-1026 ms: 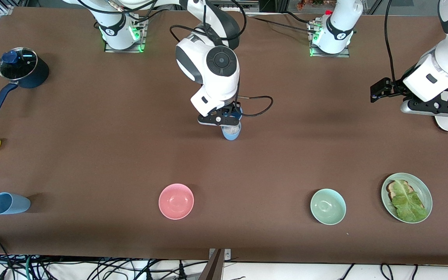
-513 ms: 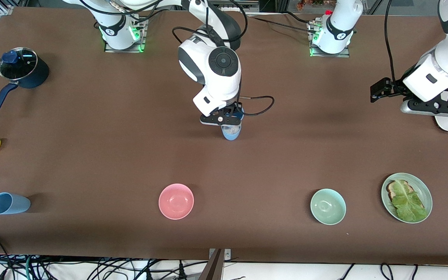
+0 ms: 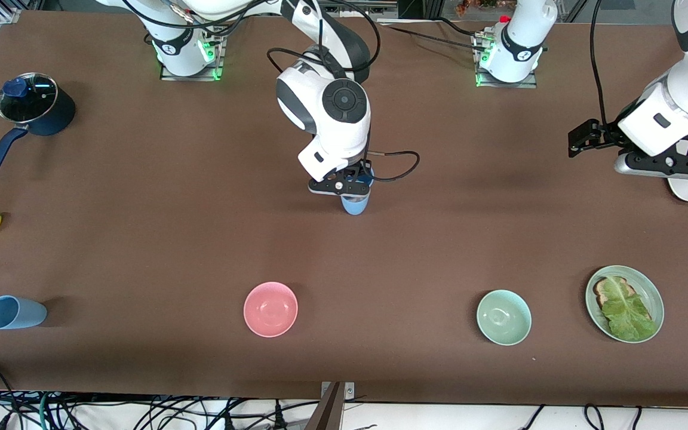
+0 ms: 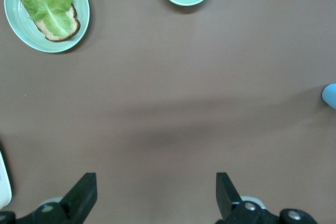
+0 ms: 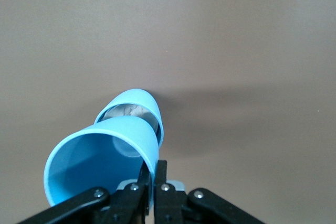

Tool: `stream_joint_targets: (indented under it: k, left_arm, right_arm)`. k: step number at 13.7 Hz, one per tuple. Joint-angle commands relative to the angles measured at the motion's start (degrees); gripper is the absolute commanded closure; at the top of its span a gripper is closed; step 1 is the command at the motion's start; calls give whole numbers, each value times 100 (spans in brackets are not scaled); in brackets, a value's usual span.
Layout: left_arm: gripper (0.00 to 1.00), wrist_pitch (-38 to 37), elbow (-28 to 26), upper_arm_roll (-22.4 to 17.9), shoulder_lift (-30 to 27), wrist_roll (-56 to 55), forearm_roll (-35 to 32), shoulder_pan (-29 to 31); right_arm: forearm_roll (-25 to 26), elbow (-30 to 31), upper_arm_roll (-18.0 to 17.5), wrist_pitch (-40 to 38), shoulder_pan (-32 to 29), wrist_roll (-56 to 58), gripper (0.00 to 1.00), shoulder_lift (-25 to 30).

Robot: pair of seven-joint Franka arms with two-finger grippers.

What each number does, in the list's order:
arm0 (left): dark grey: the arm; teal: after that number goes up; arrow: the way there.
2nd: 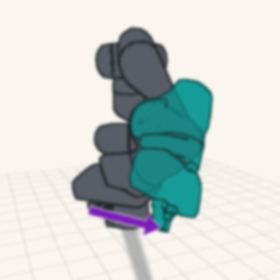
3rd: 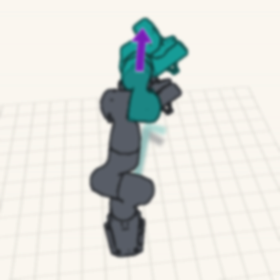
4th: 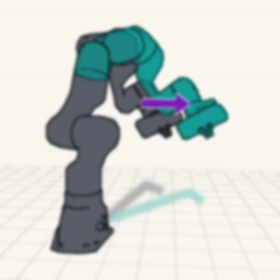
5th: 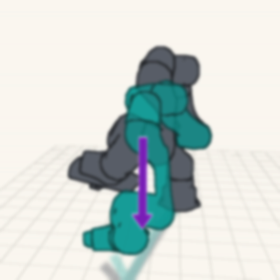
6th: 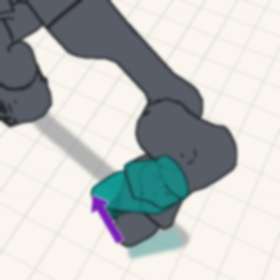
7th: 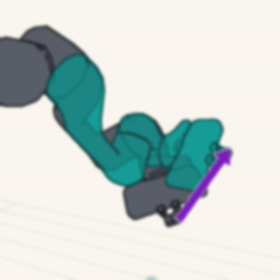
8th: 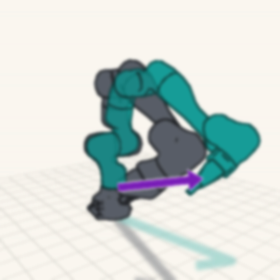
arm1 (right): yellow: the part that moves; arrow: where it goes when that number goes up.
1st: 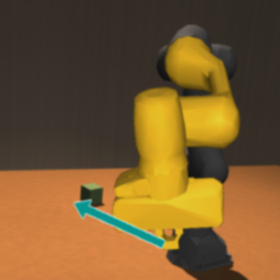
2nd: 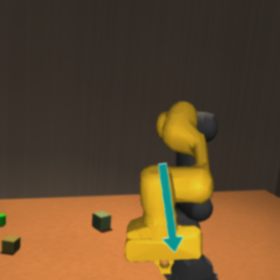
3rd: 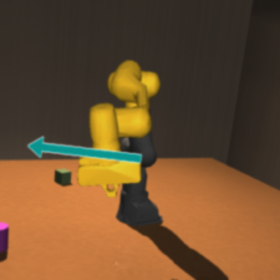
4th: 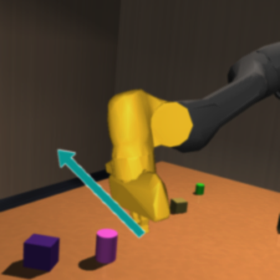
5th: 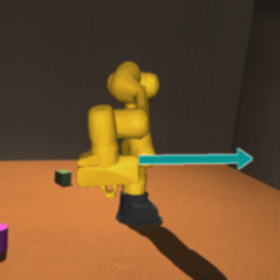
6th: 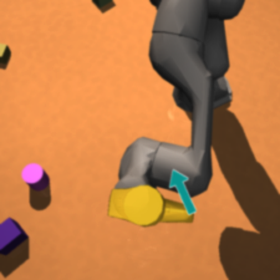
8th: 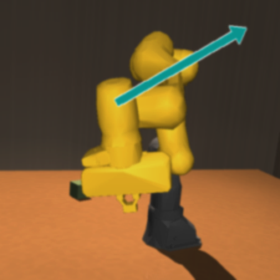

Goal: Stack blue cups with both arms
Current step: 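Lower the small cup into the center cup and open the right gripper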

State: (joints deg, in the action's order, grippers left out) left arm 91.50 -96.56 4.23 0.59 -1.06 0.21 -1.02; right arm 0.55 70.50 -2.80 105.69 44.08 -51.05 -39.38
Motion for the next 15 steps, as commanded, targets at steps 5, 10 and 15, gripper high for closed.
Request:
stream_joint_targets:
  k: [5,10,15]
  left_arm:
    - [0,-89,50,-10,-32,-17,84,-38]
    - [0,-141,50,-1,-32,-17,84,-38]
    - [0,-141,50,-1,-32,-17,84,-38]
  right_arm:
    - [156,78,51,206,4,-90,94,45]
    - [121,34,86,215,-22,-99,6,53]
    - [129,-150,218,163,-153,42,0,106]
